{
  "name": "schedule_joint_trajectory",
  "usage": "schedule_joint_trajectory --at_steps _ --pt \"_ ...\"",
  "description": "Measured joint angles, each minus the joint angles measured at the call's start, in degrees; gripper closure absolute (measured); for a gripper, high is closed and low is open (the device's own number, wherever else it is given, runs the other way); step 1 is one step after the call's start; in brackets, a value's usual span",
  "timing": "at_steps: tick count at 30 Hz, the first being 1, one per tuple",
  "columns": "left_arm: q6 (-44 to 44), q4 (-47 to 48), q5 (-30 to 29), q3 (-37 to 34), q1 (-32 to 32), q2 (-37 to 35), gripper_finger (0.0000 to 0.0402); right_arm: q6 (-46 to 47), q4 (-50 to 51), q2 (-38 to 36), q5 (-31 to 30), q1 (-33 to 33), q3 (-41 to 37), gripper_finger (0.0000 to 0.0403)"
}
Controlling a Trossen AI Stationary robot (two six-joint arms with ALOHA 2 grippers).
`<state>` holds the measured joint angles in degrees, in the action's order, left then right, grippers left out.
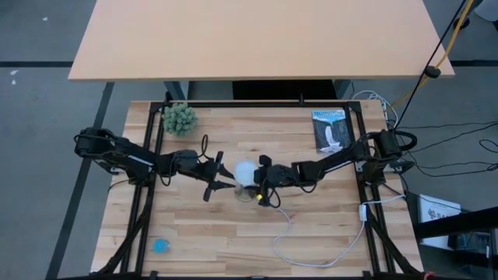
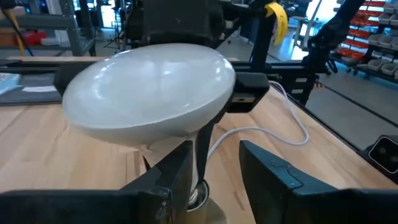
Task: Screw lightbulb
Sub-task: Insert the white light bulb into the gold lamp
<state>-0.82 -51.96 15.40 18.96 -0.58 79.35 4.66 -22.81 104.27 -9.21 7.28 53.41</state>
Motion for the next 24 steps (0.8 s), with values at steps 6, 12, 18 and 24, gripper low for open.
schedule_joint_trajectory --at_steps 6,12,18,24 --pt "0.4 1.5 0.0 0.0 -0.5 0.0 0.0266 -2.4 -1.0 0.0 -1.5 0.5 0.0 0.0249" --pt "0.5 8.4 -5.3 0.0 -0.5 0.0 0.0266 -6.3 -0.8 0.0 -1.7 0.5 0.0 0.0249" --pt "-0.4 7.8 -7.3 0.0 -0.5 0.0 0.0266 -10.9 1.1 0.0 -5.9 0.7 0.0 0.0250" --pt "-0.6 7.8 -7.3 0.0 -0.5 0.0 0.0266 -10.9 1.7 0.0 -7.4 0.7 0.0 0.0250"
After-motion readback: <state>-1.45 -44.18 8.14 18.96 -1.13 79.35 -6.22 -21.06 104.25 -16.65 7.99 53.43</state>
